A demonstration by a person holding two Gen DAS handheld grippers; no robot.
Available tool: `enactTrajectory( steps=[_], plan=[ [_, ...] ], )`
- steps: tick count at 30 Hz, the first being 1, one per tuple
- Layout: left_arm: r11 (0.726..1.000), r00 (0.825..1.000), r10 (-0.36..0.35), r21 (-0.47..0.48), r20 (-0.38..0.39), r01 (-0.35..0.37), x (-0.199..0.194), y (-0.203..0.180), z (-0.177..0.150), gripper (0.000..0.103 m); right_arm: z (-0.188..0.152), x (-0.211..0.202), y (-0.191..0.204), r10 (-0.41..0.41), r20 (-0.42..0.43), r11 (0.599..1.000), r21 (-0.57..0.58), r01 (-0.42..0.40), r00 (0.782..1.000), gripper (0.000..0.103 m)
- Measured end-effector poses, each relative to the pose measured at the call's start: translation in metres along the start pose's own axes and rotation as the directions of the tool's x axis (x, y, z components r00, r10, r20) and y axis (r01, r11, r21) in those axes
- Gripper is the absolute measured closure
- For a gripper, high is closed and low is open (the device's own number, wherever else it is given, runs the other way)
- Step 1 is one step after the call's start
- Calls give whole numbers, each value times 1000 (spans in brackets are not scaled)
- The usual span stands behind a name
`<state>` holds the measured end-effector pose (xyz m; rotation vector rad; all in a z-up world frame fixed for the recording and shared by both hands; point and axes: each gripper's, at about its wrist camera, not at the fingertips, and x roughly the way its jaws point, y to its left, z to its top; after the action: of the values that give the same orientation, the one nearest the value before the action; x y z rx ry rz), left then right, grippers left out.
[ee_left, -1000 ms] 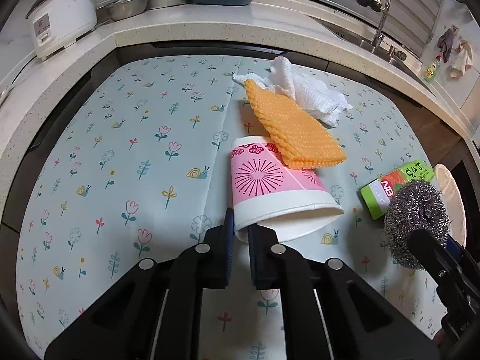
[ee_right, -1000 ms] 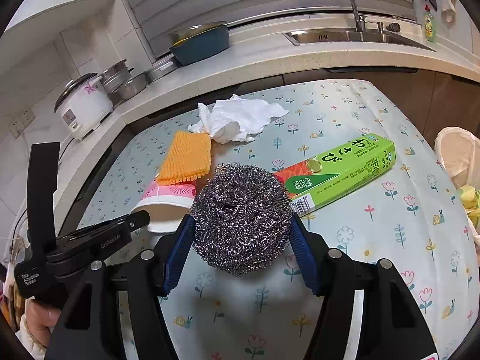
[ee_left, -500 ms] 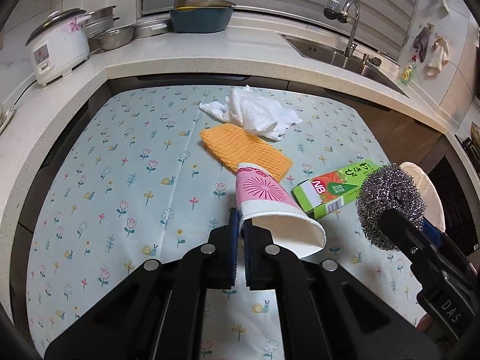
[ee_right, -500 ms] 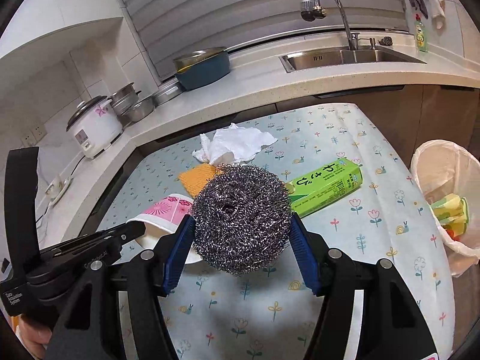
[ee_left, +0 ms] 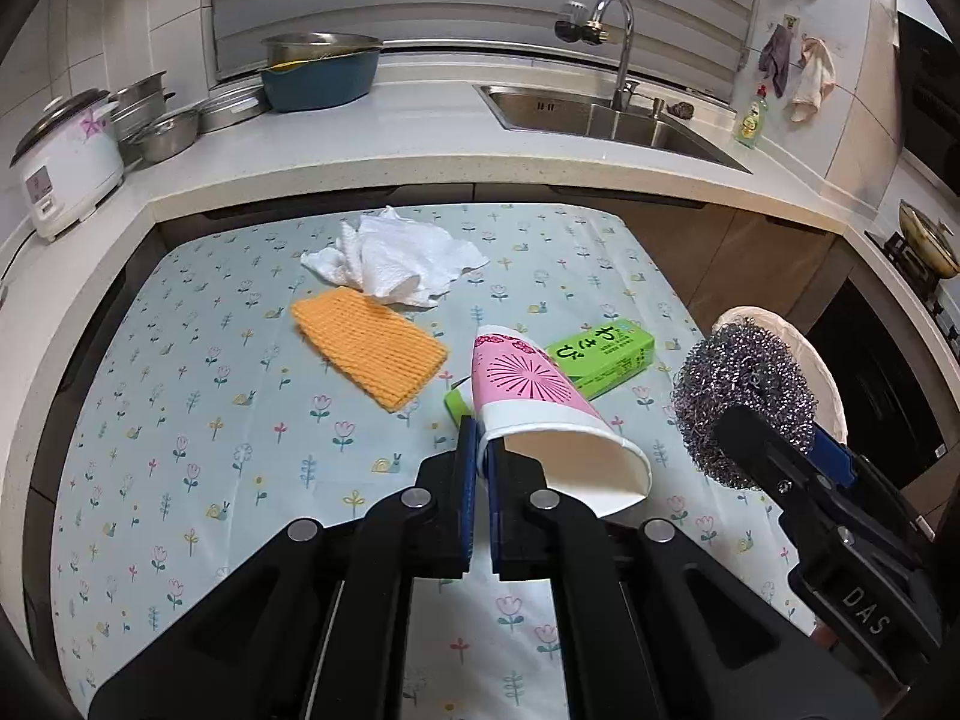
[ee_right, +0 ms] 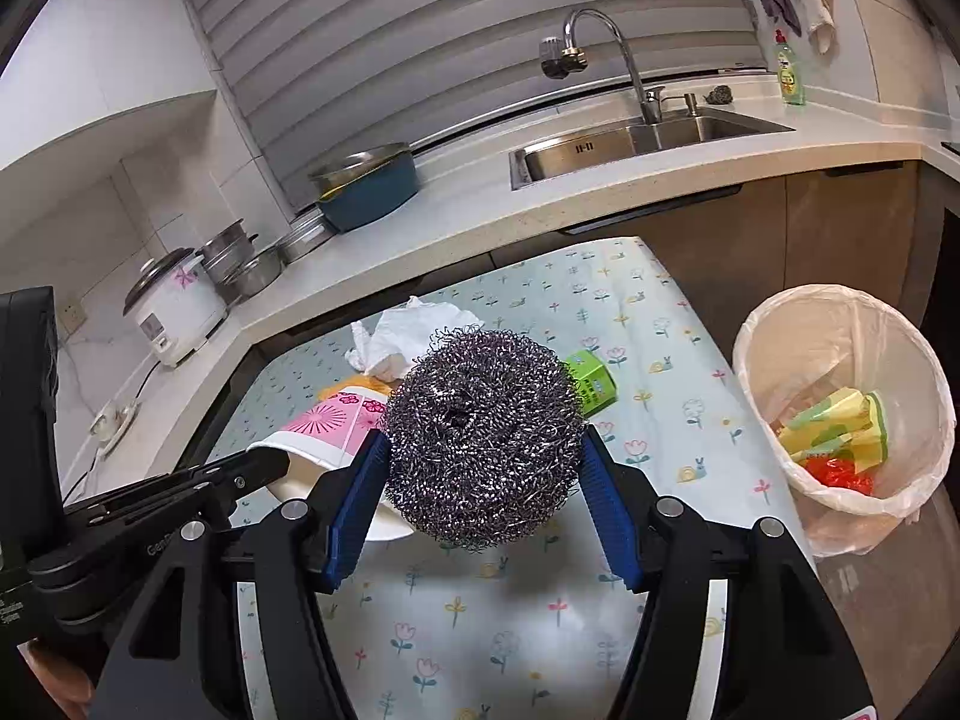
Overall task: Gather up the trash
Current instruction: 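Carry the cup and steel wool over the bin and open the left tool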
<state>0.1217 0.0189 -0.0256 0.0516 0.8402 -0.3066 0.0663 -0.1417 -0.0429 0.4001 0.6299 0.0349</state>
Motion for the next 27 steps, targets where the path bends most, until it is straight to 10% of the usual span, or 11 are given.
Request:
enactTrajectory(
  steps=[27],
  plan=[
    [926,960,-263,254,-96,279,56,-205,24,100,23,-64,-191,-271,85,943,223,247,959,42]
  ],
)
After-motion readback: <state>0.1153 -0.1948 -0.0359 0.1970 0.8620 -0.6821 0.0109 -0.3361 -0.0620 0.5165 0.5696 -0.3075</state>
